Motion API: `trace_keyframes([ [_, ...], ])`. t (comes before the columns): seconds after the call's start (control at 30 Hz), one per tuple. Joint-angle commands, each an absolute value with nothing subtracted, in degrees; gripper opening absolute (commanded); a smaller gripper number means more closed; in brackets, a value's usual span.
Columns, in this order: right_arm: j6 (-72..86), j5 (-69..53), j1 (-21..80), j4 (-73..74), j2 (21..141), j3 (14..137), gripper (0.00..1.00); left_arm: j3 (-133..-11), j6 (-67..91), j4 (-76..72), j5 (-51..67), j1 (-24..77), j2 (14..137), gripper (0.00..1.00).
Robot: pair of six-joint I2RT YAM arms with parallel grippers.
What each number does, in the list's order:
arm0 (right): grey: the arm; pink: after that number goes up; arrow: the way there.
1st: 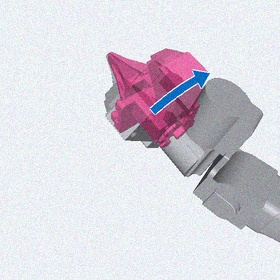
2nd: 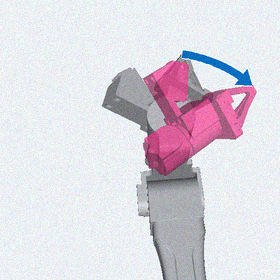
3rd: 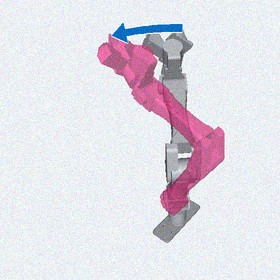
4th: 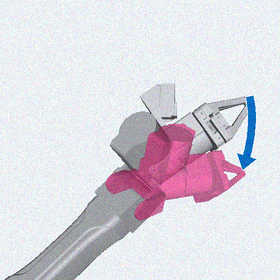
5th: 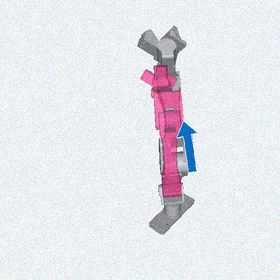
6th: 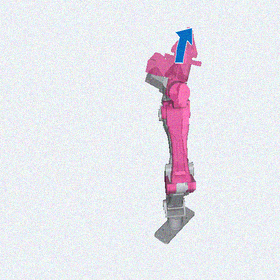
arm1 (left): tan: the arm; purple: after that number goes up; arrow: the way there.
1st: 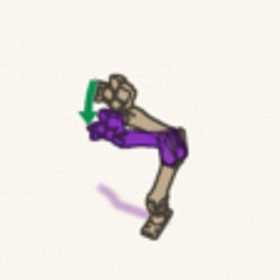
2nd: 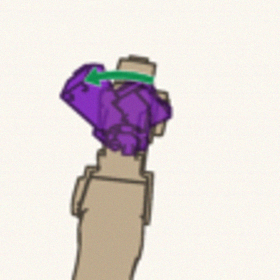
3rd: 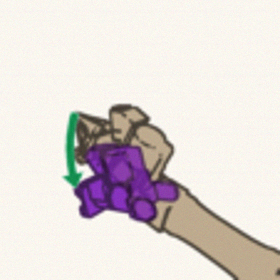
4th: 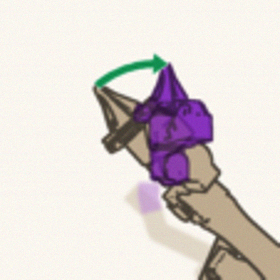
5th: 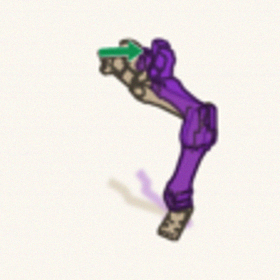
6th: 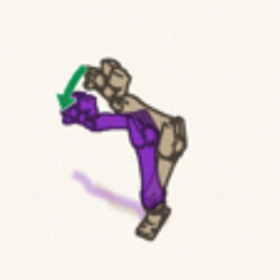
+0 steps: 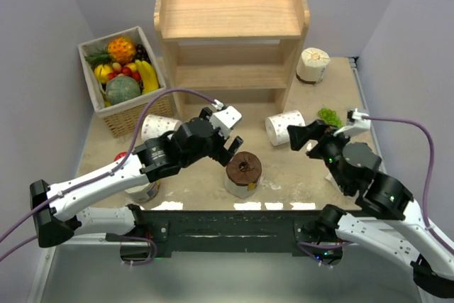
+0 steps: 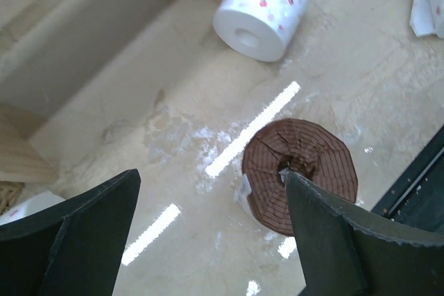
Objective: Place and organize the paper towels onto the shelf
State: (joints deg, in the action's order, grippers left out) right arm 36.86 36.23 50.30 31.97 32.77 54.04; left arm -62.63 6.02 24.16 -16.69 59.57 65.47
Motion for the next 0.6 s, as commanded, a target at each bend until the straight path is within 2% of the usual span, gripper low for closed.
trace_keyframes([
  [0.0,37.97,39.73,50.45,30.06,26.29,51.33,0.99,-67.23,8.17,27.86,-17.75,63.00,70.82,0.90],
  [0.17,36.04,40.25,50.45,30.67,21.54,50.98,0.99,-68.29,6.42,26.38,-17.85,70.21,77.51,0.87],
  [0.33,33.58,41.30,50.45,31.81,19.51,52.64,0.98,-70.75,5.80,25.22,-9.42,71.02,82.87,0.83],
  [0.57,33.05,42.36,50.45,33.66,17.93,53.35,0.99,-71.54,7.47,25.49,-6.68,71.02,86.66,0.83],
])
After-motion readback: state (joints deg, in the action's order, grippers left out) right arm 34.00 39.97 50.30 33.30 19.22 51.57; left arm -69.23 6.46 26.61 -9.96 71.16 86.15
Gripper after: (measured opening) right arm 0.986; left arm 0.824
